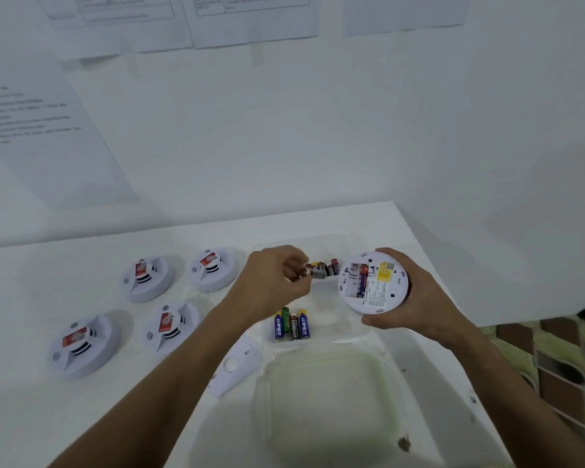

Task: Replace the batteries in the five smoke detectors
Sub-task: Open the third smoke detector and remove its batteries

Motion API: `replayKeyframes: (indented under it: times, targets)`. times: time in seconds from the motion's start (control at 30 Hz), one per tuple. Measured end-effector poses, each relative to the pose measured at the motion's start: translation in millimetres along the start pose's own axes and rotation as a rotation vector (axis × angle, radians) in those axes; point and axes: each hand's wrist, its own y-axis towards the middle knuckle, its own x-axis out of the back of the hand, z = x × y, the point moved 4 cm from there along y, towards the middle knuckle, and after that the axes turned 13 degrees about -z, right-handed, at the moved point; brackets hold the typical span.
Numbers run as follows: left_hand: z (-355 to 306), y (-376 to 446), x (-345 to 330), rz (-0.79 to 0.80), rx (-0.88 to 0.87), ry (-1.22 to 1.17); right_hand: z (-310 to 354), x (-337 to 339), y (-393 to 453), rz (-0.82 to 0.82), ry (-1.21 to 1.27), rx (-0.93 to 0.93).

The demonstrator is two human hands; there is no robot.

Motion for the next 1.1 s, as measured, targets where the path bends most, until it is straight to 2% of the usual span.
replayKeyframes:
  times: [0.1, 0.33, 0.5, 0.67, 0.8, 0.9, 0.97, 1.03, 1.1]
  targets:
    - [11.7, -7.9, -15.1, 0.184, 0.039, 0.062, -3.8, 10.2, -6.2, -0.010, -0.008, -0.018]
    - [29.5, -11.0, -41.9, 0.401, 0.067, 0.290, -8.4, 10.7, -14.1, 0.005, -0.019, -0.028]
    - [31.1, -6.5, -52.2, 0.418, 0.050, 0.429, -10.6, 7.8, -16.7, 0.024, -0.005, -0.043]
    - [35.6, -8.9, -55.5, 0.363, 0.029, 0.506, -11.8, 6.4, -20.0, 0.039, 0.001, -0.052]
    - [27.7, -10.3, -44.7, 0.238, 0.070, 0.418, -6.3, 3.2, -21.0, 0.044, 0.005, -0.048]
    - [-5.0, -11.8, -30.7, 0.142, -0.017, 0.148, -1.2, 0.1, -19.7, 0.069, 0.026, -0.028]
    - [-25.0, -15.9, -28.1, 0.246, -0.063, 0.010, 1.2, -2.9, -18.0, 0.100, 0.050, -0.012]
    - [-32.5, -18.9, -29.6, 0.346, -0.096, 0.023, 3.6, -5.3, -16.3, 0.121, 0.077, 0.003]
    - [-32.8, -19.0, -28.6, 0.348, -0.106, 0.027, 6.7, -6.4, -14.5, 0.129, 0.091, 0.018]
